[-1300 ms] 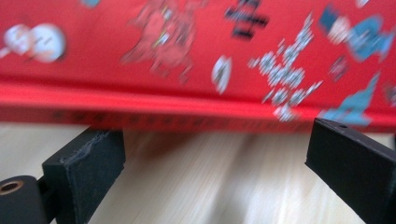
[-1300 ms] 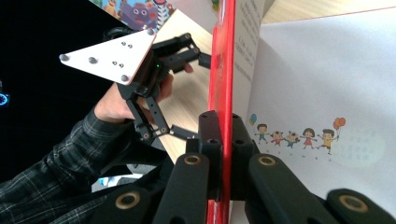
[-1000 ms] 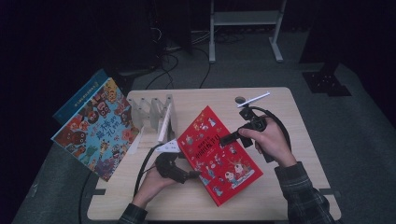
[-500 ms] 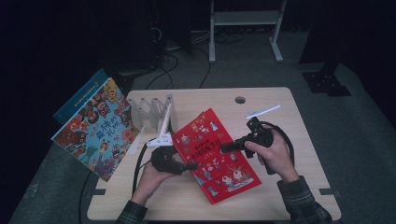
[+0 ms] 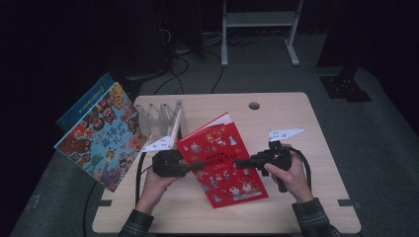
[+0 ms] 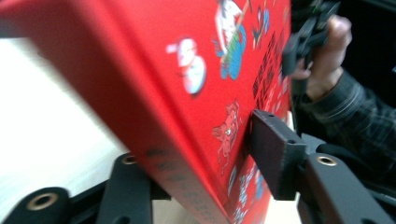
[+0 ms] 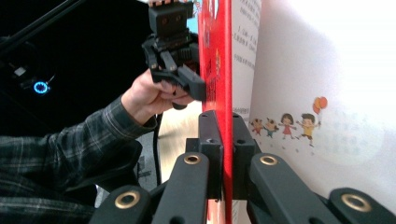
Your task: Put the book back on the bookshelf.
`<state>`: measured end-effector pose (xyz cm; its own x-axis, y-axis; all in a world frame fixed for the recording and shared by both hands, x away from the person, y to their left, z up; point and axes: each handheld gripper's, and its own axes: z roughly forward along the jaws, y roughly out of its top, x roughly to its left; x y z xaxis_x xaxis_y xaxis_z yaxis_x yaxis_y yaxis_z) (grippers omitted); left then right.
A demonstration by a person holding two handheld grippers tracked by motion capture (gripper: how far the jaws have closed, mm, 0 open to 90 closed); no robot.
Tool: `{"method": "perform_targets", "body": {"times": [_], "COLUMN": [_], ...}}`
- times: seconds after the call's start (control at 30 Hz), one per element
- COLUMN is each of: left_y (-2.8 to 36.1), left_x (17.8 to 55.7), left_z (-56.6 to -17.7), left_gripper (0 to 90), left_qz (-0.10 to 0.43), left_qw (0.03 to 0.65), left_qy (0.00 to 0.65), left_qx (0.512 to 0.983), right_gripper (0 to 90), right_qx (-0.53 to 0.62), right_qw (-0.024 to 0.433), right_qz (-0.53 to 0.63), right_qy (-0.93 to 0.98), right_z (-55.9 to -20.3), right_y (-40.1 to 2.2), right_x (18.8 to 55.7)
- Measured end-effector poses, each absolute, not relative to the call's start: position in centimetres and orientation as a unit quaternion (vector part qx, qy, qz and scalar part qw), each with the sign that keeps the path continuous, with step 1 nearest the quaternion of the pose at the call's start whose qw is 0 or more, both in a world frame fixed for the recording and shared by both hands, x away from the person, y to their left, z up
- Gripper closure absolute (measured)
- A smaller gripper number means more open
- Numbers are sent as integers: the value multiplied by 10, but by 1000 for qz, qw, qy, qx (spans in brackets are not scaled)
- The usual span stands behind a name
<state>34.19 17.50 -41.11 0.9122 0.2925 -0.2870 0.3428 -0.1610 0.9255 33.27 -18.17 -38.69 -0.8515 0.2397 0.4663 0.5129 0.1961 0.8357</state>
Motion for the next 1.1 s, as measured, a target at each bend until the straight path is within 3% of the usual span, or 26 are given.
{"method": "perform_targets", "body": {"times": [0.13, 0.47, 0.6, 0.87, 1.1], "left_y": [178, 179, 179, 180, 178], "left_x": [342, 342, 341, 338, 336], "left_z": [-400, -387, -384, -376, -370], "left_gripper": [614, 709, 752, 784, 794], "left_qz": [-21, -29, -32, -34, -15], "left_qw": [633, 645, 643, 652, 652], "left_qy": [191, 162, 152, 138, 138], "left_qx": [749, 746, 750, 745, 745], "right_gripper": [841, 794, 755, 725, 643], "right_qx": [-230, -216, -212, -199, -204], "right_qw": [111, 106, 83, 58, 32], "right_qz": [-571, -578, -577, -579, -582], "right_qy": [-780, -780, -784, -789, -787], "right_z": [-394, -400, -402, -403, -404], "right_y": [-179, -177, -176, -180, -197], "right_x": [333, 337, 338, 333, 328]}}
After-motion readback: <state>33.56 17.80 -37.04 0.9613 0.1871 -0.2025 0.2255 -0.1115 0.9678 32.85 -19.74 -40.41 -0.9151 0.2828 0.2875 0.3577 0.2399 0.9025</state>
